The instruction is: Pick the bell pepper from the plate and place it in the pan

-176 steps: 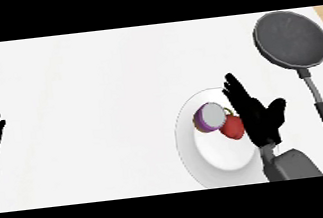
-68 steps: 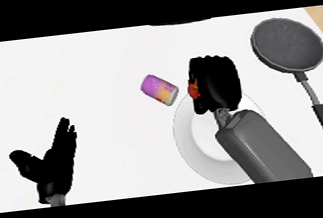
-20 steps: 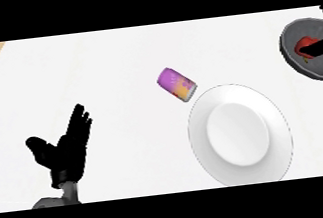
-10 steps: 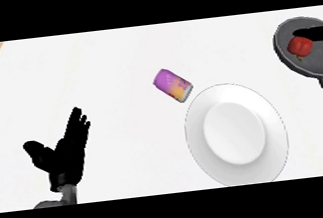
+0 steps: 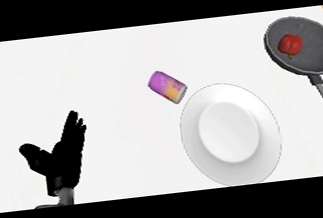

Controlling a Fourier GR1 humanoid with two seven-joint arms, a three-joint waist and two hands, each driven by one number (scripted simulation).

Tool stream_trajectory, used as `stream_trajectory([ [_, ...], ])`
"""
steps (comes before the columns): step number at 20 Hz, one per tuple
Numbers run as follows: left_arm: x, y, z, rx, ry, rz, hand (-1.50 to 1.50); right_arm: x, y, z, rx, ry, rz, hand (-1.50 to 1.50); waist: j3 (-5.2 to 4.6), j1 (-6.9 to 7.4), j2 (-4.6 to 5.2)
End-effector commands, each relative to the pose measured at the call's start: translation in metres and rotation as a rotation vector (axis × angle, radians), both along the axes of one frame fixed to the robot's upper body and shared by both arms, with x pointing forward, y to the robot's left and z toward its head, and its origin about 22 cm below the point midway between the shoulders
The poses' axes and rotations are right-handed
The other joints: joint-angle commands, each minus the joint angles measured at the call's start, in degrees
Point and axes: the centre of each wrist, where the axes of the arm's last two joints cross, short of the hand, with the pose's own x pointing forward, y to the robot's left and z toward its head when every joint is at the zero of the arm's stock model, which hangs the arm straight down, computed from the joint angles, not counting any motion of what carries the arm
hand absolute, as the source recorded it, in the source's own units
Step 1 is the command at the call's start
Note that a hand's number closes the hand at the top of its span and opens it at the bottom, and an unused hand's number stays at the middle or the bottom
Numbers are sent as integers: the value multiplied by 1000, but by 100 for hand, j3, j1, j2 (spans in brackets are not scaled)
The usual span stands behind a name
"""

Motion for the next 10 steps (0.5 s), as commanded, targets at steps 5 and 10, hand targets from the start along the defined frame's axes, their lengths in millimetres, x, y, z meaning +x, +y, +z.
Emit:
stream_trajectory([
  [5, -13, 3, -9, -1, 49, 12, 0, -37, -34, -15, 64, -20, 169, -150, -46, -93, -64],
  [10, -9, 3, -11, -10, 51, 25, 0, -44, -31, -32, 42, -7, 128, -150, -51, -131, -80],
])
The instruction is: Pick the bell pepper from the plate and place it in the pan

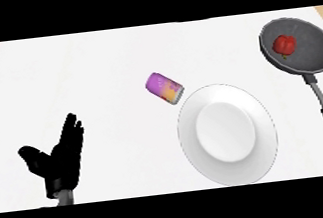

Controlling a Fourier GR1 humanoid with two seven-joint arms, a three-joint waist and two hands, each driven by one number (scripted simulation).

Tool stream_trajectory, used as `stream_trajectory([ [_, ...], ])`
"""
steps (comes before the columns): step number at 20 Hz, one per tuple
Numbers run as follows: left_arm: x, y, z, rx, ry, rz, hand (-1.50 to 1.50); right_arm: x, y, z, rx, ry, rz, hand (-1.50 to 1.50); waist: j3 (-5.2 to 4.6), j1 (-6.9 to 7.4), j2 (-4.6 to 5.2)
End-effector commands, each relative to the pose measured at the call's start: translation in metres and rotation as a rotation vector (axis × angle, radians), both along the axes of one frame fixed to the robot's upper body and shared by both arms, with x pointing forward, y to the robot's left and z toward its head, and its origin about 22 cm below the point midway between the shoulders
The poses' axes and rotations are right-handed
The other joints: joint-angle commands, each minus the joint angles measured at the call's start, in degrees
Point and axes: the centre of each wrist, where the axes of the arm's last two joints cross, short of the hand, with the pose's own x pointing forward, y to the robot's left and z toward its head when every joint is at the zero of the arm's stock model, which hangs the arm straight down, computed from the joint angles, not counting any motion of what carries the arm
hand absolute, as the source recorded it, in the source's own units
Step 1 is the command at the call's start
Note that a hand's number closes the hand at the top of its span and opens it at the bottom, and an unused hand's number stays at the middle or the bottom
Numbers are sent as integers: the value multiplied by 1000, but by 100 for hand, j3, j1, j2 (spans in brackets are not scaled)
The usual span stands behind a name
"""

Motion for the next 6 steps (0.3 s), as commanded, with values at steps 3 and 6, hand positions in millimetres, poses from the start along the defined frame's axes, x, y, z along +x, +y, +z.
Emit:
stream_trajectory([
  [3, 1, -13, -13, -4, 39, 1, 0, -6, 6, -19, 9, 16, -14, -150, -30, -34, 10],
  [6, -20, 16, -7, -6, 64, 20, 0, -21, -15, -7, 10, 41, -40, -150, -41, -111, -43],
])
